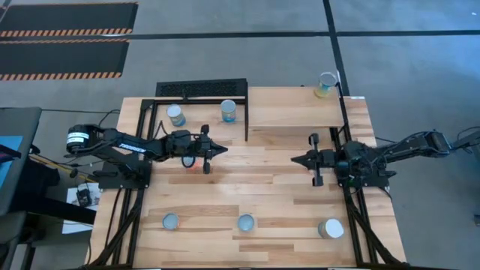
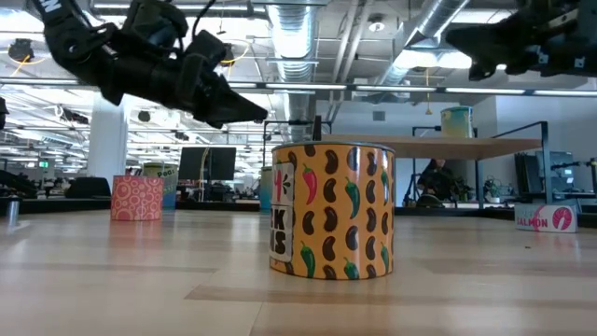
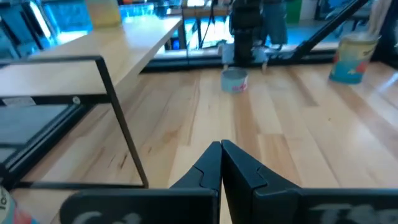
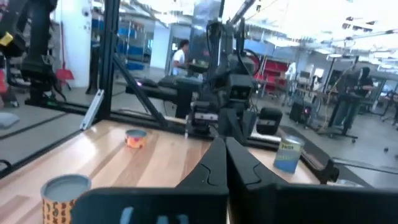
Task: Pick and place cans onto a shelf
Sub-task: Put the red can on the shelf
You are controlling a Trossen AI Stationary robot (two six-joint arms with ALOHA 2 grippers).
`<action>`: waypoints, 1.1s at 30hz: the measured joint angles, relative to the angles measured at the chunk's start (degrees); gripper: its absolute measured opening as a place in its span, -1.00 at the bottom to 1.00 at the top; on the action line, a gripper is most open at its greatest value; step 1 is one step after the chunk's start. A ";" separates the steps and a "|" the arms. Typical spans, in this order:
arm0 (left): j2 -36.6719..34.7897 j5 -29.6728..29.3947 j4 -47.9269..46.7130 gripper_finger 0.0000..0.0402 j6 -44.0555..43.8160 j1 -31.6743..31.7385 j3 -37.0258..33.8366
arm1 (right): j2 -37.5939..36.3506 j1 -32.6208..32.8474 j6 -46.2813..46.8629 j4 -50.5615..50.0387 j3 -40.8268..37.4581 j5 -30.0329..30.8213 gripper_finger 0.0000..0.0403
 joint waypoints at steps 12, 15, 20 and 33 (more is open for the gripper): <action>0.00 -0.76 -17.20 -1.00 0.68 3.60 9.01 | -15.31 -0.04 -2.32 -6.07 -4.55 -1.58 -0.96; 0.00 -0.77 -18.93 -1.00 1.17 4.30 9.60 | -17.75 -0.04 -2.29 -8.72 -4.55 -1.60 -0.98; 0.00 -0.76 -22.25 -1.00 1.31 5.09 10.92 | -19.75 -0.04 -2.27 -11.35 -4.55 -1.55 -0.97; 0.00 -2.02 -25.78 -1.00 1.88 5.12 12.09 | -19.74 -0.07 -2.08 -11.84 -4.55 -0.83 -0.98</action>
